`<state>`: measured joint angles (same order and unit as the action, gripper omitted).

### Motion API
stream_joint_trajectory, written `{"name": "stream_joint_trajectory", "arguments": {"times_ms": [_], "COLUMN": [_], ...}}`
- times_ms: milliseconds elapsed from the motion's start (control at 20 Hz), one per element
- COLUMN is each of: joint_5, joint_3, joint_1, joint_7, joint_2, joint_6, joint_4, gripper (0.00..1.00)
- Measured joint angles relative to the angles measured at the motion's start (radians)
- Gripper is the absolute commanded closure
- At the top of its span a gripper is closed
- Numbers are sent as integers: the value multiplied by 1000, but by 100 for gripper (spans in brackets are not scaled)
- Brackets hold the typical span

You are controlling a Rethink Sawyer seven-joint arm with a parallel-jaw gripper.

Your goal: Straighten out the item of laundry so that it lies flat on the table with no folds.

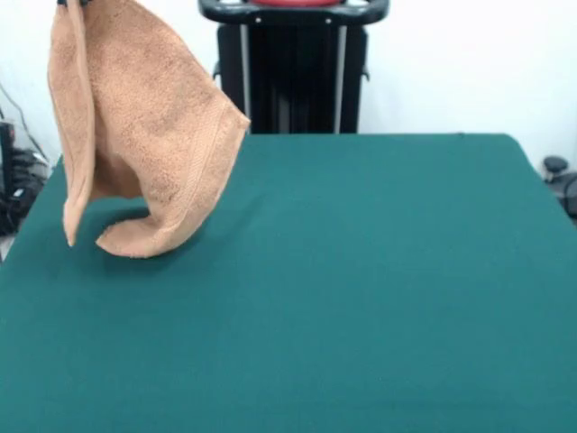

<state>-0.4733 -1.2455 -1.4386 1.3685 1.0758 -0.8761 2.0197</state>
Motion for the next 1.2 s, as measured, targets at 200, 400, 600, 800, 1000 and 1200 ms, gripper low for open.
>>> {"name": "stream_joint_trajectory", "arguments": {"times_ms": [200,400,600,800,1000,1200], "joint_5": [49,82,120,177,257,344], "joint_3": [2,19,43,54,83,154], "joint_1": [-22,-41,-43,-42,-21,55], "joint_7": [0,0,0,1,25,81], "joint_2": [1,-1,14,68,153,259], "joint_6": [57,147,213,259,330,412], "joint_4": [3,3,12,54,129,226], "gripper": [100,100,100,100,100,100]}}
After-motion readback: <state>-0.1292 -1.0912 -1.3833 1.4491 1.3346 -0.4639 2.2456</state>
